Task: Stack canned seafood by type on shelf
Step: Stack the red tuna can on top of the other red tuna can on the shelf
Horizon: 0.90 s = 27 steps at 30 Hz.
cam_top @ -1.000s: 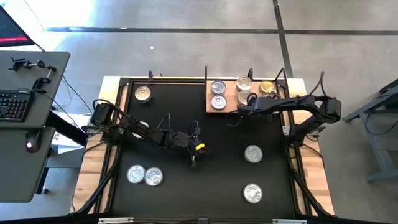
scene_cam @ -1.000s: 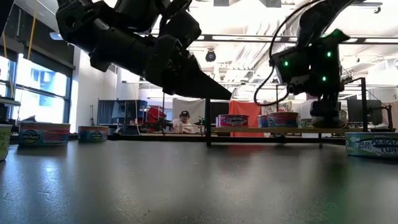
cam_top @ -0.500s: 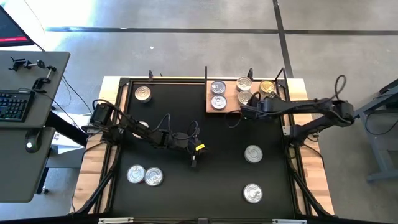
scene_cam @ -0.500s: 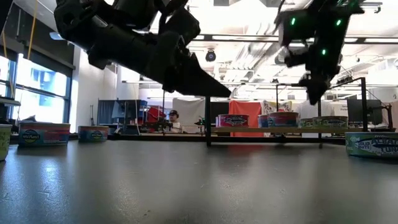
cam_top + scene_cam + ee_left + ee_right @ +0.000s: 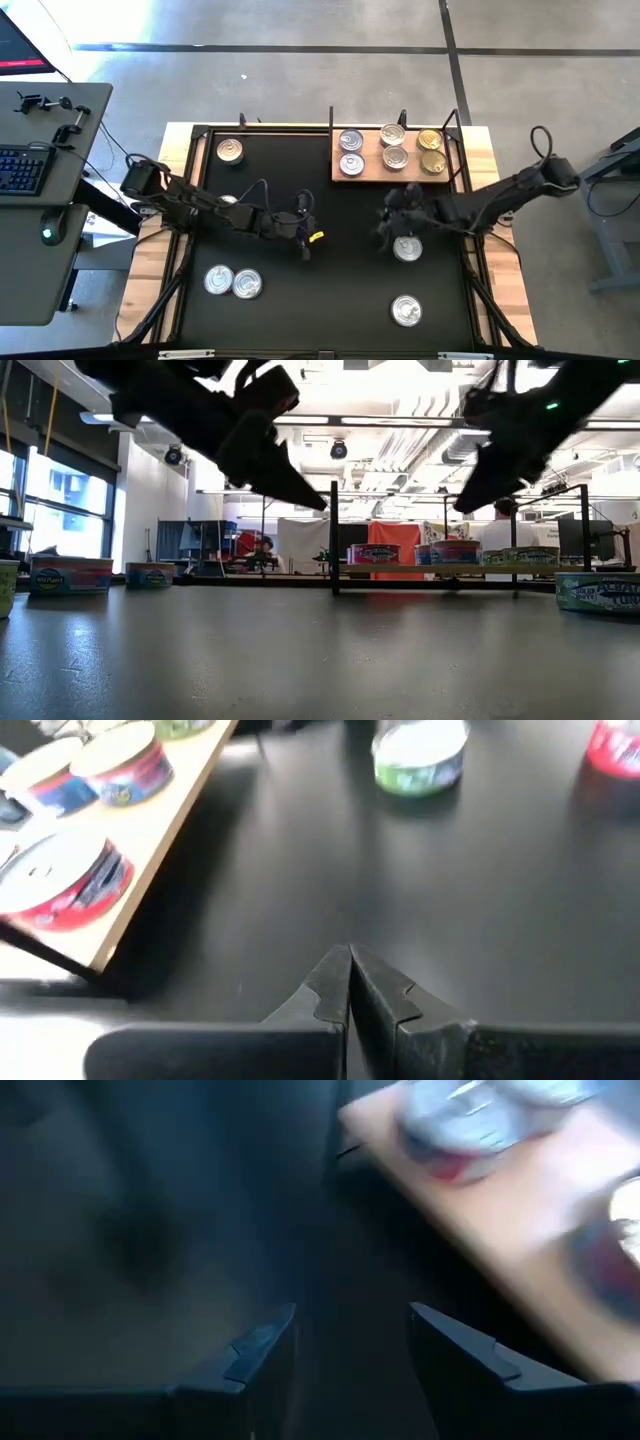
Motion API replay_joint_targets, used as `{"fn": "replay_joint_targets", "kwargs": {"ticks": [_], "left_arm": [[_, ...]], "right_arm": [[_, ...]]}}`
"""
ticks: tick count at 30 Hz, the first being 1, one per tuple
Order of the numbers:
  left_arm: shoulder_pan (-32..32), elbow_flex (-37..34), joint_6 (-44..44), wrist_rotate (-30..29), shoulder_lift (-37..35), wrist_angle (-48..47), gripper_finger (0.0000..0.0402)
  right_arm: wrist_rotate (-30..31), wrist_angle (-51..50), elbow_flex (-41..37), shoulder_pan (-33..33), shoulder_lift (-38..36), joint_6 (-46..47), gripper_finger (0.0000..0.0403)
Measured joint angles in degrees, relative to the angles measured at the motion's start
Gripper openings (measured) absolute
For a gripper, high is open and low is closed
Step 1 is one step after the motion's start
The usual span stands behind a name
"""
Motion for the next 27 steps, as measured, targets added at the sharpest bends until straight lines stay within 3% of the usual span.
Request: {"fn": "replay_joint_targets", "kwargs": {"ticks": [2, 7, 11, 15, 21, 24, 27], "left_arm": [[-0.27, -0.02, 0.06, -0.46, 0.03, -1.33, 0.0001], [-0.19, -0.02, 0.08, -0.41, 0.83, -0.05, 0.0001], [0.28, -0.04, 0.54, -0.39, 1.51, 3.58, 0.0001], [0.28, -0.04, 1.1, -0.24, 2.87, 6.66, 0.0001], [-0.78, -0.02, -1.05, -0.74, 2.86, 4.98, 0.0001], [-2.33, -0.02, -1.79, -3.44, 0.4, 0.96, 0.0001], [-4.5, -0.02, -4.31, -11.84, -3.99, -8.1, 0.0001]], "right_arm": [[-3.51, -2.06, 0.2, 3.13, -0.02, 2.1, 0.0179], [-18.95, -11.52, 2.74, 11.23, -0.07, 11.06, 0.0178], [-22.31, -16.58, 3.11, 17.29, -0.07, 20.71, 0.0178], [-15.79, -19.08, 3.07, 22.28, -0.04, 28.39, 0.0178], [10.04, -14.44, 3.07, 25.26, 1.03, 30.54, 0.0178], [13.98, -9.89, 3.07, 24.84, 1.66, 26.4, 0.0178], [14.24, -5.9, 3.07, 23.38, 2.34, 21.05, 0.0178]]}}
